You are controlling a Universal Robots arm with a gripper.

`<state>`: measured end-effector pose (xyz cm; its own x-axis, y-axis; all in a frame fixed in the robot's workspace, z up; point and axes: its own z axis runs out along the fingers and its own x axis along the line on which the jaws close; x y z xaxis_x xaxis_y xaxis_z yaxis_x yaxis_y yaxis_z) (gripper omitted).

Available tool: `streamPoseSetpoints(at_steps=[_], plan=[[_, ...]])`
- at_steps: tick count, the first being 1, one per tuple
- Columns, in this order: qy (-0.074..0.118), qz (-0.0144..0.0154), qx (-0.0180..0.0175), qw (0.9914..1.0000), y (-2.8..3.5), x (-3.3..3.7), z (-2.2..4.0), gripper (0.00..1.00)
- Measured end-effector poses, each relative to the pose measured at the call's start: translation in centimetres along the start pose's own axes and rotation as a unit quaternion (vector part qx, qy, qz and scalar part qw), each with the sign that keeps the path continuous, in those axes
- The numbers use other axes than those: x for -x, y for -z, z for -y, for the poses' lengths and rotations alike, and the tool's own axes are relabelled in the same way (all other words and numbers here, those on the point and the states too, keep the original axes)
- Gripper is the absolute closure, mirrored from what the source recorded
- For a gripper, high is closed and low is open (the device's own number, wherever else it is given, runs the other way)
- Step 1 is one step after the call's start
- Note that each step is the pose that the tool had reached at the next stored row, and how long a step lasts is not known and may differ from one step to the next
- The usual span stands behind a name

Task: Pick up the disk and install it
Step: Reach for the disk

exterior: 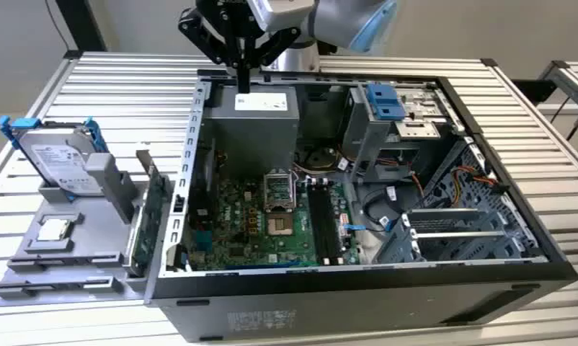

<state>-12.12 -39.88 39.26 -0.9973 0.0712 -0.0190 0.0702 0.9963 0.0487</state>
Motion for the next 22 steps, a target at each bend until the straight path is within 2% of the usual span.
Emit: streamPoseSetpoints(at_steps=[13, 17, 22], plan=[[0.0, 0.0001, 0.0001, 1.0, -0.01, -0.09, 0.01, 1.0], [0.0, 0.0, 0.0, 1.0, 0.01, -0.66, 0.05, 1.0], [0.0, 0.0, 0.0, 1.0, 0.04, -1.92, 0.14, 1.0]])
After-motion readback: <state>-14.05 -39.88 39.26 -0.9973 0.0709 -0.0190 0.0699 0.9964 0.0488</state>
